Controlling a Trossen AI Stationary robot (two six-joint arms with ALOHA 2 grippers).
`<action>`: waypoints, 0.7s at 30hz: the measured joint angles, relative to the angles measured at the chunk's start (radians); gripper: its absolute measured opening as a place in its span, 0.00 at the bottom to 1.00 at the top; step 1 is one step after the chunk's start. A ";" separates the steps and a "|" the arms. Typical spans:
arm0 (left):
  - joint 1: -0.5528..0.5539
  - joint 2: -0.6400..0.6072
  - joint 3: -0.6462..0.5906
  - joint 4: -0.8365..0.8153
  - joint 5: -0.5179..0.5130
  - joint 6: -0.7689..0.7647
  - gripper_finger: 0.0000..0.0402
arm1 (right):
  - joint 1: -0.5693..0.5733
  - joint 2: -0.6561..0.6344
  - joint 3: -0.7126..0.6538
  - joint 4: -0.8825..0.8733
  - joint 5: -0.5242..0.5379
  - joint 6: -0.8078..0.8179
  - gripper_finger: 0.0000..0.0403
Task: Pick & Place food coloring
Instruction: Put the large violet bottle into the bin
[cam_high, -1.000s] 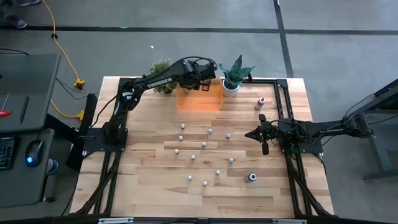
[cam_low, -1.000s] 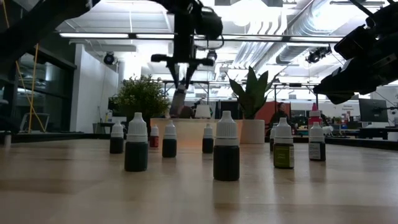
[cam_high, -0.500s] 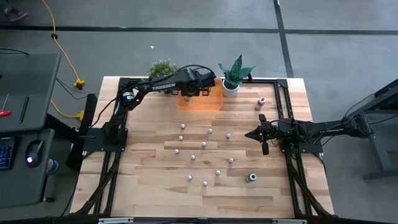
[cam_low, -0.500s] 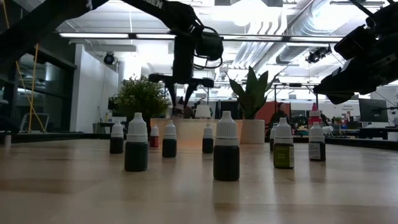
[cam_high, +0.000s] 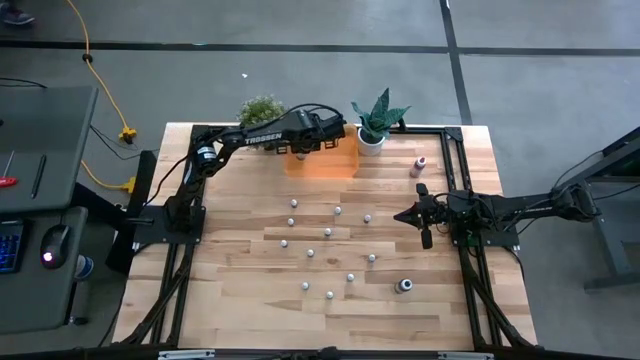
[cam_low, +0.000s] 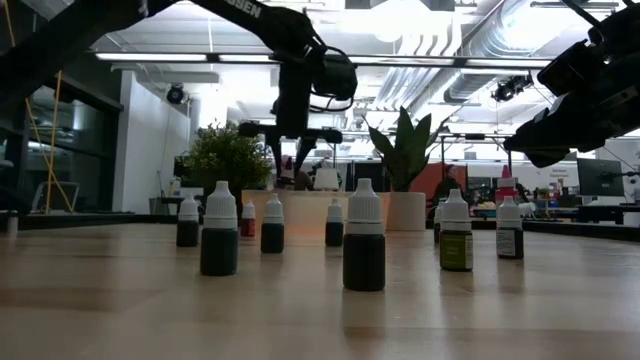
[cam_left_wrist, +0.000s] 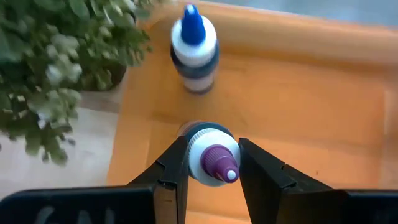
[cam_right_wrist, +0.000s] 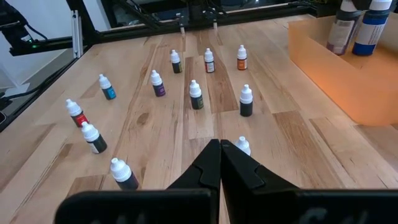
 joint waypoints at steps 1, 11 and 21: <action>0.005 0.000 0.000 0.006 -0.003 -0.008 0.25 | 0.000 0.000 0.000 0.000 0.000 0.000 0.00; 0.042 -0.020 0.000 0.005 0.002 -0.040 0.25 | 0.000 0.000 0.000 0.000 0.000 0.000 0.00; 0.076 -0.020 0.000 -0.008 0.008 -0.040 0.25 | 0.000 0.000 0.000 0.000 0.000 0.000 0.00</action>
